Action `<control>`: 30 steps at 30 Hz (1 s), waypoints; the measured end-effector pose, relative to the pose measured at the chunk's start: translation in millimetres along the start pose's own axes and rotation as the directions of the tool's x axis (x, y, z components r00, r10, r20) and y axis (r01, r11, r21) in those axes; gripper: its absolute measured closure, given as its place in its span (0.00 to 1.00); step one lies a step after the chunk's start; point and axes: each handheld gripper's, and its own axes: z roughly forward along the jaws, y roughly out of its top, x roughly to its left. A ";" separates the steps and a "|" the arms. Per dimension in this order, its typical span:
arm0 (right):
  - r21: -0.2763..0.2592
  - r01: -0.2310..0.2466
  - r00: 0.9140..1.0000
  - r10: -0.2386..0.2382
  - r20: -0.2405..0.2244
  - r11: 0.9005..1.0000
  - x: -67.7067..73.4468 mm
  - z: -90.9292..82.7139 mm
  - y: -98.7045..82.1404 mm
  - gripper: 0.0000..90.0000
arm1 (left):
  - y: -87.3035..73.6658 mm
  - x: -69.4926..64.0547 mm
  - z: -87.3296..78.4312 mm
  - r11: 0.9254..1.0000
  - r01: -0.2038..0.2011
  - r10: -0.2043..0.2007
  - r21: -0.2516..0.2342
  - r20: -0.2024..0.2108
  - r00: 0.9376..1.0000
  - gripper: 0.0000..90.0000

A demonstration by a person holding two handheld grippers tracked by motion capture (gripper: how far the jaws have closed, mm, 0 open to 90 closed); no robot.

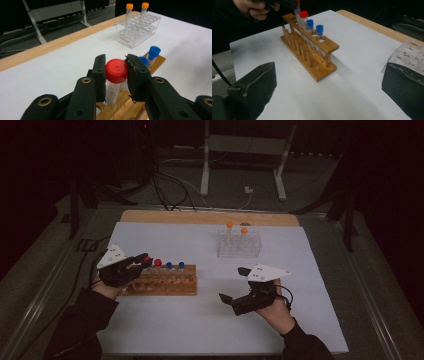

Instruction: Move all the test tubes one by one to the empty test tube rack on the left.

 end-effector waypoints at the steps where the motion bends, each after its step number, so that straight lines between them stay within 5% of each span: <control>1: -0.001 -0.003 1.000 0.003 -0.002 1.000 -0.3 -0.3 0.1 0.00 | -1.2 0.0 0.5 1.000 0.000 0.000 0.005 0.000 1.000 0.80; 16: -0.007 -0.011 1.000 0.011 -0.001 1.000 -2.2 -1.7 0.8 0.00 | -6.6 0.3 8.4 0.997 -0.001 0.001 0.076 0.002 1.000 0.79; 23: -0.011 -0.013 1.000 0.013 -0.001 1.000 -2.9 -2.7 1.1 0.00 | -6.9 2.9 5.9 0.998 0.017 -0.020 0.065 0.036 0.999 0.77; 26: -0.018 -0.015 1.000 0.015 0.000 1.000 -3.9 -4.1 1.5 0.00 | -5.7 3.2 -0.3 0.999 0.023 -0.026 0.038 0.071 0.997 0.51; 30: -0.026 -0.010 1.000 0.010 0.022 1.000 -9.3 -4.8 2.8 0.00 | -5.0 -0.5 -9.0 1.000 0.025 -0.027 0.015 0.108 0.994 0.30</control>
